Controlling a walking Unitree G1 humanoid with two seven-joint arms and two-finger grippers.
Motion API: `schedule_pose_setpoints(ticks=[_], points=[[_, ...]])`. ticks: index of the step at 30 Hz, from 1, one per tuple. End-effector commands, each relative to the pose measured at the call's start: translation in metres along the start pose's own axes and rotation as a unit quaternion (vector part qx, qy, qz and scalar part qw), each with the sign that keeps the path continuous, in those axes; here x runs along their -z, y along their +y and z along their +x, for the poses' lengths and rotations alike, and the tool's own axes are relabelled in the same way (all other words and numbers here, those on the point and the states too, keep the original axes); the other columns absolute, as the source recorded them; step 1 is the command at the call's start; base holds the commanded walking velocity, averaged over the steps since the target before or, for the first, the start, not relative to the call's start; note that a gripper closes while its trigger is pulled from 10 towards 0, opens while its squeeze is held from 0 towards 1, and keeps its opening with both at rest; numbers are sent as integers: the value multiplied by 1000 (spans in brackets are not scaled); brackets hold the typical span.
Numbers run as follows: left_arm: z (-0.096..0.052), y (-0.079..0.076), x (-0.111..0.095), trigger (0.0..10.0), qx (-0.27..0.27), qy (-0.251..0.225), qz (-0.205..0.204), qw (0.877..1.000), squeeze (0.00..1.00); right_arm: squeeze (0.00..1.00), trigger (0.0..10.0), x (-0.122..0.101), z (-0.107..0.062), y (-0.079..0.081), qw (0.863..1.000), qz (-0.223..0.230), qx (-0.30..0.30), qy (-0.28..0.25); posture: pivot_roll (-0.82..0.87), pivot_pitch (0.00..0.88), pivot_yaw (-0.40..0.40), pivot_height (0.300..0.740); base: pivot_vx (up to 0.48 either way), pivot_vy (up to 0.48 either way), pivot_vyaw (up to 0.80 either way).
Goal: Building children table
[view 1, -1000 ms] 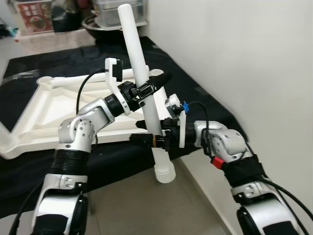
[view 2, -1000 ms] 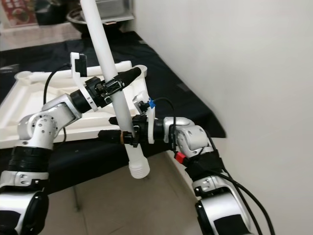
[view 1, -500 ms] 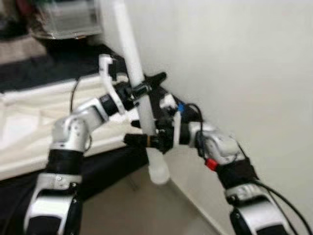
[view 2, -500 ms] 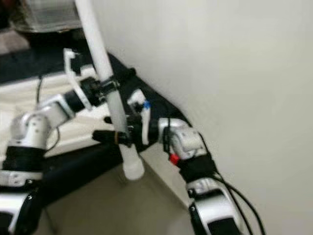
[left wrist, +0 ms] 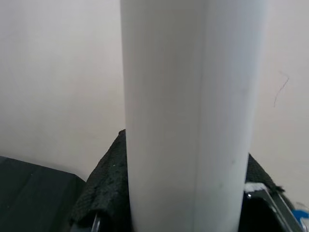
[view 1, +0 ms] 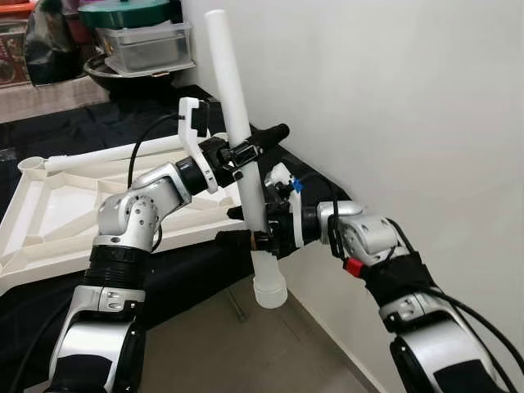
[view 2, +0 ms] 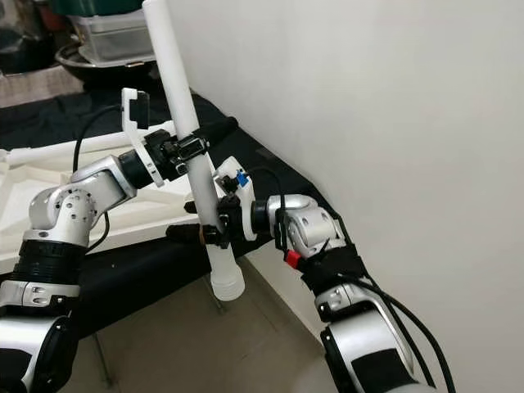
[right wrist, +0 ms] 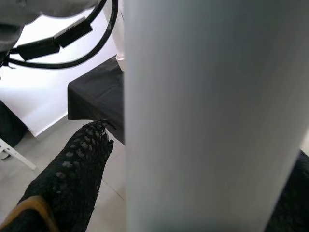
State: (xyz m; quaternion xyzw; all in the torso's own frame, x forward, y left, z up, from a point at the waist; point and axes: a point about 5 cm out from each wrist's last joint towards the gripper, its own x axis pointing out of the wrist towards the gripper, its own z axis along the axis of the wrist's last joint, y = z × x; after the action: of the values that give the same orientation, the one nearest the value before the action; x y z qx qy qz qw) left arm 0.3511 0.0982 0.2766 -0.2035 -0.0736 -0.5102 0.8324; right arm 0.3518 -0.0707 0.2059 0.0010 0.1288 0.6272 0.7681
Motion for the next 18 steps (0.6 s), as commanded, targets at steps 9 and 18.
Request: schedule_pose_setpoints(ticks=[9, 18], points=[[18, -18, 7, 10000, 53, 2, -7, 999, 0, 0, 10000, -13, 13, -2, 1000, 15, -8, -7, 43, 38, -31, 740, 0, 0, 0], [18, -16, 5, 10000, 45, -8, 1, 999, 0, 0, 10000, -12, 16, -1, 1000, 19, -11, -13, 41, 32, -33, 740, 0, 0, 0]])
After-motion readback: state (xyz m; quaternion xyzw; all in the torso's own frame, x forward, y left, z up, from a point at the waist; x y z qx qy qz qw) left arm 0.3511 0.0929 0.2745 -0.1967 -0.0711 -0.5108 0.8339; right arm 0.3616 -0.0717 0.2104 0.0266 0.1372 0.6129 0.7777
